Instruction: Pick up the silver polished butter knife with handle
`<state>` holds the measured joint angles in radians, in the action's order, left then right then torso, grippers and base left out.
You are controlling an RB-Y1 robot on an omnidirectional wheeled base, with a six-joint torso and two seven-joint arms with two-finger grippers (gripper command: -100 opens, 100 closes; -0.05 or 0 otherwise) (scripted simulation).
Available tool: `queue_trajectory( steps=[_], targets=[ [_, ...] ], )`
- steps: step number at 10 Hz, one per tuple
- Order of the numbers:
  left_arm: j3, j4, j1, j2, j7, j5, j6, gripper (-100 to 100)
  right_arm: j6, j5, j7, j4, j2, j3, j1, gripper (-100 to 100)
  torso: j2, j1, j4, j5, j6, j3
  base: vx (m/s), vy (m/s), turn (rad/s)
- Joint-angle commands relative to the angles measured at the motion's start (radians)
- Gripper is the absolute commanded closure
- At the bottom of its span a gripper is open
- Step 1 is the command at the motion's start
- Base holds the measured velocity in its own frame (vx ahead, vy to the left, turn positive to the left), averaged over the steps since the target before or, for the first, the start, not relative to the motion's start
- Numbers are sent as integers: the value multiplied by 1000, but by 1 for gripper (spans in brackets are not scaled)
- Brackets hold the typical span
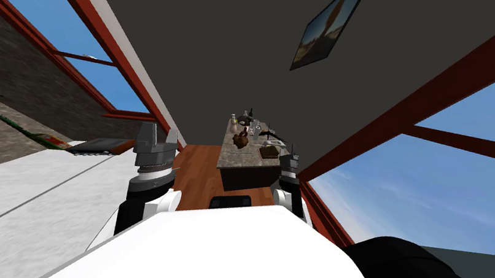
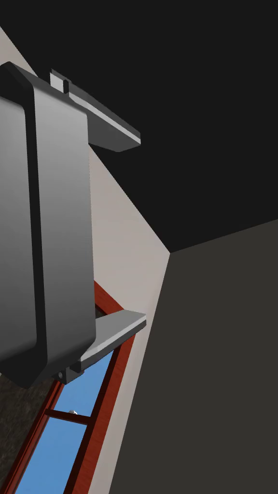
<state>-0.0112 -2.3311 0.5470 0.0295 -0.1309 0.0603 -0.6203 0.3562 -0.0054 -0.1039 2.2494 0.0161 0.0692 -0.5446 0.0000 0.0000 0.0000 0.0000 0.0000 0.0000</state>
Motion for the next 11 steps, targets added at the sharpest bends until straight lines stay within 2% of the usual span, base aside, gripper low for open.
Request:
queue_trajectory(
  steps=[1, 3, 5, 10, 11],
  targets=[
    [0, 0, 0, 0, 0, 0, 0, 0, 5, -4, -7, -4, -36, 6, -4, -100, 0, 0, 0, 0, 0, 0, -1, 50, -3],
    [0, 0, 0, 0, 0, 0, 0, 0, 16, -12, -22, -14, -91, 20, -14, -100, 0, 6, 0, 1, 0, 0, 0, 130, -18],
    [0, 0, 0, 0, 0, 0, 0, 0, 32, -23, -44, -31, -149, 41, -30, -100, 1, 12, 0, 3, 0, 0, -12, 208, -31],
    [0, 0, 0, 0, 0, 0, 0, 0, 79, -51, -111, -116, -296, 114, -93, -100, -2, 21, -1, 5, 0, -1, 19, 303, -51],
    [0, 0, 0, 0, 0, 0, 0, 0, 79, -51, -111, -116, -296, 114, -93, -100, -1, 22, 0, 5, 0, -1, -12, 259, -39]
  ],
)
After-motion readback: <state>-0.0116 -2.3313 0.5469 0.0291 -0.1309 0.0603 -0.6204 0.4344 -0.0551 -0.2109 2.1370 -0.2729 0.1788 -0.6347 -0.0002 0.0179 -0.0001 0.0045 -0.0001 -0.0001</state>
